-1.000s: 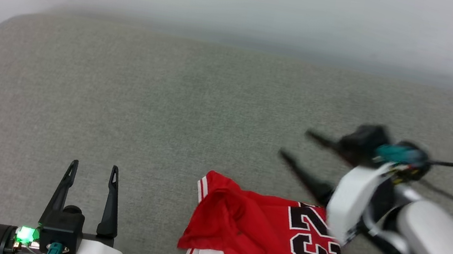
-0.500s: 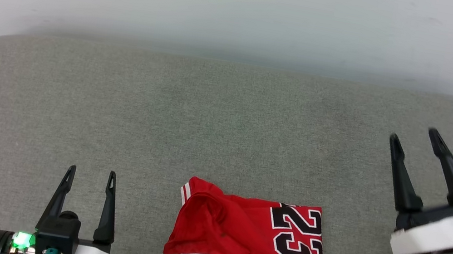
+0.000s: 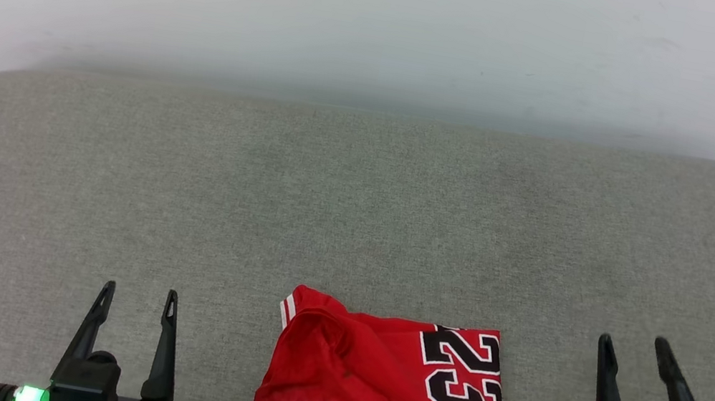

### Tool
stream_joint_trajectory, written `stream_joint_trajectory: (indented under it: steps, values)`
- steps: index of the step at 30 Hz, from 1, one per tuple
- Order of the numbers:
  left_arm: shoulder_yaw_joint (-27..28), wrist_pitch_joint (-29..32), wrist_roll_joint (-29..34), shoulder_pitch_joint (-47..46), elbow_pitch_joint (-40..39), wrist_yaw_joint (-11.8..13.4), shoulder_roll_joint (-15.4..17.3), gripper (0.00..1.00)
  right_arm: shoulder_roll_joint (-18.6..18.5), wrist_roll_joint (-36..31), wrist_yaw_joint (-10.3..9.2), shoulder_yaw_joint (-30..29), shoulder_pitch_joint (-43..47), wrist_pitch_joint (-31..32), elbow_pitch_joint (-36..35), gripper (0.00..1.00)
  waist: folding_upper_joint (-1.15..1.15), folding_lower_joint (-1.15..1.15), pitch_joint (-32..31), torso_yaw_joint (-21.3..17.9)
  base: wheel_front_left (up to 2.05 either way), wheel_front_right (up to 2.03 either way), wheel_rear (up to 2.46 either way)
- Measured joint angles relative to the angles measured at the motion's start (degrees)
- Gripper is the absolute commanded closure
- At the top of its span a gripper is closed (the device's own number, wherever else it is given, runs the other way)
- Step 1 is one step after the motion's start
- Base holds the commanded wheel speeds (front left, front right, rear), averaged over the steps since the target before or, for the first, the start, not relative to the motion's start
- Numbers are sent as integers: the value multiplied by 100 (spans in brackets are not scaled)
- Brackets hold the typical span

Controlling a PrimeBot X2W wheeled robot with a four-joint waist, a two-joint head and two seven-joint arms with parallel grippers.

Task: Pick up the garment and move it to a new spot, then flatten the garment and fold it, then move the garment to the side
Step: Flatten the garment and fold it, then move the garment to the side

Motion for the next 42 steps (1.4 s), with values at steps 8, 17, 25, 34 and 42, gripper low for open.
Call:
stream_joint_trajectory:
  steps: [8, 17, 25, 34, 42]
  values:
    - [26, 0, 0, 41, 15, -53, -21, 0, 203, -107, 0, -114, 297, -8, -104, 0, 0, 0, -27, 50, 0, 0, 0]
    - [56, 0, 0, 35, 13, -100, -68, 0, -530, -221, 0, -37, -1045, 190, -541, 0, 0, 0, 43, 67, 0, 0, 0]
    - [51, 0, 8, -54, 9, -144, -119, 0, -1618, 476, 0, 1094, -2613, 1828, -598, 0, 0, 0, 198, 90, 0, 0, 0]
    - [53, 0, 16, -221, 20, -194, -155, 0, -2586, 3071, 0, 1862, -3048, 5453, 155, 0, 0, 0, 409, 193, 0, 0, 0]
    - [24, 0, 49, -466, 8, -248, -181, 0, -2616, 4297, -1, 1905, -2547, 6647, 535, 0, 0, 0, 711, 308, 0, 0, 0]
